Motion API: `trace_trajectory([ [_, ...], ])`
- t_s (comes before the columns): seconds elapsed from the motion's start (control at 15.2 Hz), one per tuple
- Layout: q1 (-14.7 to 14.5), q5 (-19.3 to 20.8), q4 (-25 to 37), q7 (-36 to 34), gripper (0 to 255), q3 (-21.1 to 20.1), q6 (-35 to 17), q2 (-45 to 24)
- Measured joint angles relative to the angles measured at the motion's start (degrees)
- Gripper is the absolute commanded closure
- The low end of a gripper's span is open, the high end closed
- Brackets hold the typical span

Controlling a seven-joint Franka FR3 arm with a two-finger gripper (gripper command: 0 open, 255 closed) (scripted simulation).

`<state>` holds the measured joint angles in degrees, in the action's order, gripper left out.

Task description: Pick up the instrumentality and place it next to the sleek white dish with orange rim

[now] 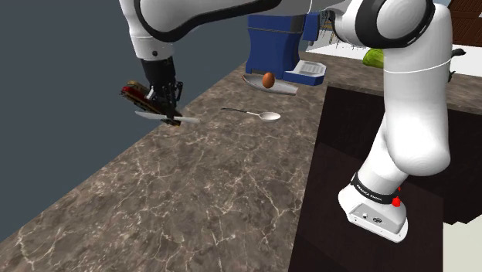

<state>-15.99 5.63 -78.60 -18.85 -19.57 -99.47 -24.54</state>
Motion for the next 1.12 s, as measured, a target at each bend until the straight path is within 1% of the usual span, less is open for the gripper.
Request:
trace_trajectory([
  [0.07, -0.07, 0.03, 0.57, -0.02, 255, -0.01, 0.46, -0.1],
  [0.2, 1.33, -0.68, -2.07, 1.35, 255, 0.14, -0.02, 2.12],
  [0.53, 6.66, -3.33, -13.12, 7.45, 255, 1.44, -3.18, 10.3],
  [0.79, 9.97, -4.37, -17.64, 12.47, 255, 3.13, -4.53, 13.53],
  [0.92, 11.68, -5.22, -21.33, 15.18, 255, 4.04, -5.39, 16.44],
  [0.99, 12.5, -5.37, -21.81, 16.61, 255, 4.61, -5.34, 16.98],
  [1.12, 14.12, -5.93, -24.68, 19.46, 255, 5.75, -6.05, 19.17],
])
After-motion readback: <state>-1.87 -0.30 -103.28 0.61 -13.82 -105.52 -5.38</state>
